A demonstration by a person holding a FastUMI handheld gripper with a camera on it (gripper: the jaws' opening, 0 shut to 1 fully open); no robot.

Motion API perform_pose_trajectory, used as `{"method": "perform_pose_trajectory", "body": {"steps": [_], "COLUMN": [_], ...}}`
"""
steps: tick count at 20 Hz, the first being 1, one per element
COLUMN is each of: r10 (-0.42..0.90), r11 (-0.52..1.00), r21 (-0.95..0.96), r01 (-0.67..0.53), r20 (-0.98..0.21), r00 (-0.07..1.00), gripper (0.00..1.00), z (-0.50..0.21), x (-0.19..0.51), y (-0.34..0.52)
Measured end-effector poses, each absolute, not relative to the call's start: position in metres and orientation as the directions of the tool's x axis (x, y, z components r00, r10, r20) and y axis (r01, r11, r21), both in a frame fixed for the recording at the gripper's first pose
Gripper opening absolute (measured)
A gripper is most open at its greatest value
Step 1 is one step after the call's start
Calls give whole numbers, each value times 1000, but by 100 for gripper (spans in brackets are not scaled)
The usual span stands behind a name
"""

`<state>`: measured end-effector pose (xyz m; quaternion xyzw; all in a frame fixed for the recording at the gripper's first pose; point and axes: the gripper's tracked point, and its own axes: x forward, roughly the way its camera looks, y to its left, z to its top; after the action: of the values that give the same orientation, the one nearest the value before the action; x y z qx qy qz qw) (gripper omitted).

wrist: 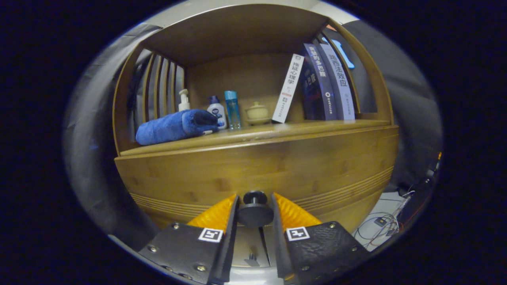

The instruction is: Pull open the drawer, take out the items inside it, and place them on the countertop above the cabinet.

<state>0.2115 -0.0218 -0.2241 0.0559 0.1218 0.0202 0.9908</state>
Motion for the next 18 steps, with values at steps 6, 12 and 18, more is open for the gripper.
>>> {"method": "perform_pose_trajectory", "body": {"steps": [6, 12, 18], "r10": [2, -29, -32], "r11": [1000, 999, 999], "r21": [0, -20, -5], "r01": [-2, 25, 31], "r20": [-232, -204, -226], "r00": [973, 979, 974], "gripper": [29, 28, 28], "z": [-221, -214, -217], "x": [187, 126, 66], "y": [-25, -29, -33]}}
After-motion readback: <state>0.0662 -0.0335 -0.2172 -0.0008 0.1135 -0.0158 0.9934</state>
